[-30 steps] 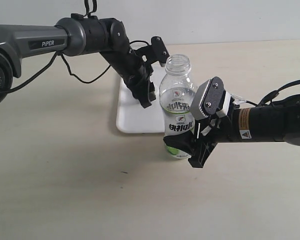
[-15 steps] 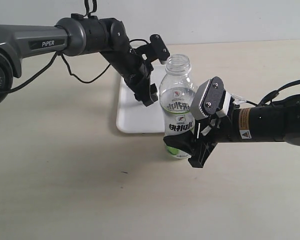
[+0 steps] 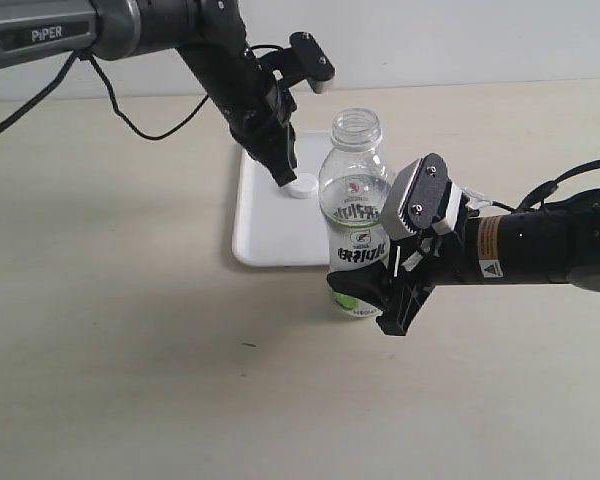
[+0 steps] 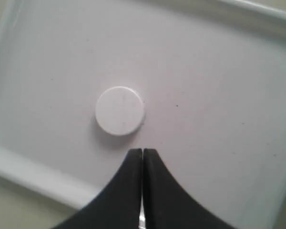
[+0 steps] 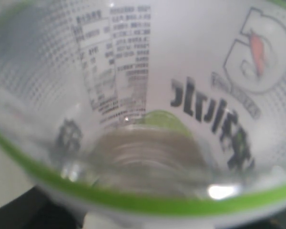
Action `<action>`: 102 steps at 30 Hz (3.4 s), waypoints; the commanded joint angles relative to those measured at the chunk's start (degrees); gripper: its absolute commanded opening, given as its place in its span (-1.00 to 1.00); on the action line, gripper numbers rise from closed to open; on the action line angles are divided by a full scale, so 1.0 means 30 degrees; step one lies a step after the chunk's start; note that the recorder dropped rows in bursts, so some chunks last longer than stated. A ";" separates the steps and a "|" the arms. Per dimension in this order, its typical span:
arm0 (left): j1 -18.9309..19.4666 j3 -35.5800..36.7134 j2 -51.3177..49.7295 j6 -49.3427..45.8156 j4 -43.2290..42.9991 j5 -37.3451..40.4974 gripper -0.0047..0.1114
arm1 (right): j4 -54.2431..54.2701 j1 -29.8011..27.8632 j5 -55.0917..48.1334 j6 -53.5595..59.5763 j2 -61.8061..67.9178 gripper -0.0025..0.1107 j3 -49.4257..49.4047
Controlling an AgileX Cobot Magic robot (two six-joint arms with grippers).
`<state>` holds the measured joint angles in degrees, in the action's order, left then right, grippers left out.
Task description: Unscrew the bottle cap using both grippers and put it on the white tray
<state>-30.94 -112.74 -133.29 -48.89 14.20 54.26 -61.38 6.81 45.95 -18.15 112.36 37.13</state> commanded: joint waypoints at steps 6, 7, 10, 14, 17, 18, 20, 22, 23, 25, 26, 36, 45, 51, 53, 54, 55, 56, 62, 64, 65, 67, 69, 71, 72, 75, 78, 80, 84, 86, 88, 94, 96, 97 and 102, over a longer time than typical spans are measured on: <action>0.0593 0.0082 0.2716 0.4017 -0.0182 0.2424 -0.92 | -0.0380 -0.0056 -0.0238 -0.0022 0.0150 -0.39 -0.0065; 0.0593 0.0082 0.3002 0.4349 -0.0226 0.2648 -0.92 | -0.0421 -0.0056 -0.0150 -0.0022 0.0150 -0.26 -0.0065; 0.0593 0.0082 0.3697 0.4602 -0.0178 0.3398 -0.92 | -0.0594 -0.0056 0.0106 -0.0022 0.0150 0.03 -0.0065; 0.0593 0.0082 0.4482 0.5081 0.0030 0.4137 -0.92 | -0.0560 -0.0056 0.0292 -0.0022 0.0150 0.33 -0.0065; 0.0593 0.0082 0.4937 0.5294 0.0030 0.4534 -0.92 | -0.0085 -0.0056 0.0348 -0.0178 0.0150 0.42 -0.0065; 0.0593 0.0082 0.5009 0.5436 0.0030 0.4579 -0.92 | 0.0173 -0.0056 0.0238 -0.0178 0.0112 0.44 -0.0065; 0.0593 0.0082 0.5144 0.5518 0.0030 0.4876 -0.92 | 0.0419 -0.0056 0.0208 -0.0178 0.0082 0.45 -0.0065; 0.0593 0.0082 0.5229 0.5547 0.0136 0.5142 -0.92 | 0.0463 -0.0056 0.0159 -0.0178 -0.0051 0.45 -0.0065; 0.0593 0.0082 0.5229 0.5547 0.0137 0.5234 -0.92 | 0.0463 -0.0056 0.0159 -0.0178 -0.0128 0.45 -0.0065; 0.0593 0.0094 0.5229 0.5722 0.0137 0.5234 -0.92 | 0.0463 -0.0056 -0.0072 -0.0230 -0.0382 0.45 -0.0065; 0.0593 0.0174 0.5229 0.5724 0.0137 0.5234 -0.92 | 0.0417 -0.0056 -0.0200 -0.0446 -0.0569 0.45 -0.0065; 0.0593 0.1169 0.5229 0.5724 0.0402 0.4542 -0.92 | 0.0267 -0.0056 -0.2081 -0.3997 -0.0783 0.45 -0.0065; 0.0593 0.1301 0.5305 0.5528 0.0443 0.4465 -0.92 | -0.0084 -0.0056 -0.2215 -0.4287 -0.1126 0.45 -0.0065; 0.0593 0.1301 0.5305 0.5528 0.0443 0.4465 -0.92 | -0.3559 -0.0056 -0.2307 -0.7058 -0.2859 0.45 -0.0065; 0.0593 0.1301 0.5305 0.5525 0.0481 0.4465 -0.92 | -0.4762 -0.0056 -0.2354 -0.8185 -0.3464 0.45 -0.0065; 0.0593 0.1301 0.5305 0.5525 0.0522 0.4465 -0.92 | -0.5304 -0.0056 -0.2354 -0.8717 -0.3695 0.45 -0.0065; 0.0593 0.1301 0.5305 0.5525 0.0561 0.4465 -0.92 | -0.5760 -0.0056 -0.2447 -0.9207 -0.3975 0.45 -0.0065; 0.0593 0.1301 0.5305 0.5525 0.0561 0.4465 -0.92 | -0.6143 -0.0056 -0.2558 -0.9669 -0.4250 0.45 -0.0065; 0.0593 0.1301 0.5305 0.5525 0.0677 0.4534 -0.92 | -0.8058 -0.0102 -0.3721 -1.1641 -0.5789 0.45 -0.0065; 0.0593 0.1301 0.5305 0.5525 0.0677 0.4616 -0.92 | -0.8451 -0.0102 -0.3755 -1.2031 -0.6309 0.45 -0.0065; 0.0593 0.1301 0.5305 0.5525 0.0677 0.4616 -0.92 | -0.8540 -0.0102 -0.3755 -1.2128 -0.6610 0.45 -0.0065; 0.0593 0.1301 0.5305 0.5525 0.0677 0.4654 -0.92 | -0.8540 -0.0102 -0.3755 -1.2412 -0.7178 0.45 -0.0065; 0.0593 0.1301 0.5305 0.5525 0.0677 0.4654 -0.92 | -0.8591 -0.0102 -0.3849 -1.2835 -0.7908 0.45 -0.0065; 0.0593 0.1301 0.5305 0.5447 0.0677 0.4655 -0.92 | -0.9125 -0.0102 -0.4140 -1.3494 -0.8733 0.45 -0.0065; 0.0593 0.1301 0.5305 0.5447 0.0677 0.4655 -0.92 | -0.9545 -0.0102 -0.4255 -1.3946 -0.9195 0.45 -0.0065; 0.0593 0.1301 0.5305 0.5305 0.0677 0.4696 -0.92 | -1.1420 -0.0102 -0.4447 -1.5566 -1.0603 0.45 -0.0065; 0.0593 0.1301 0.5305 0.5305 0.0677 0.4696 -0.92 | -1.2313 -0.0102 -0.4254 -1.7040 -1.2054 0.45 -0.0065; 0.0593 0.1301 0.5305 0.5305 0.0677 0.4696 -0.92 | -1.2778 -0.0102 -0.3972 -1.8149 -1.3131 0.45 -0.0065; 0.0593 0.1301 0.5375 0.5304 0.1213 0.4734 -0.92 | -1.2854 -0.0102 -0.3827 -2.0876 -1.5395 0.45 -0.0265; 0.0593 0.1431 0.5575 0.4959 0.2018 0.4667 -0.92 | -1.2854 -0.0102 -0.4019 -2.1949 -1.6689 0.45 -0.0686; 0.0593 0.1951 0.5957 0.4296 0.3150 0.4362 -0.92 | -1.2854 -0.0102 -0.3998 -2.2708 -1.7840 0.45 -0.1096; 0.0593 0.5227 0.8312 0.1415 0.6104 0.2391 -0.92 | -1.2854 -0.0102 -0.3949 -2.4032 -2.1823 0.45 -0.2745; 0.0593 0.6687 0.9552 0.0691 0.6599 0.1292 -0.92 | -1.2854 -0.0102 -0.3849 -2.4551 -2.2832 0.45 -0.3355; 0.0593 0.7578 1.0262 0.0369 0.6910 0.0546 -0.92 | -1.2854 -0.0102 -0.3852 -2.4940 -2.3301 0.45 -0.3699; 0.0593 1.2881 1.4054 -0.2944 1.1075 -0.3568 -0.92 | -1.2854 -0.0102 -0.2717 -2.5682 -2.4587 0.45 -0.5147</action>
<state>-29.27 -80.87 -96.70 -51.48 39.08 49.99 -99.91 6.81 35.53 -94.07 40.10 23.68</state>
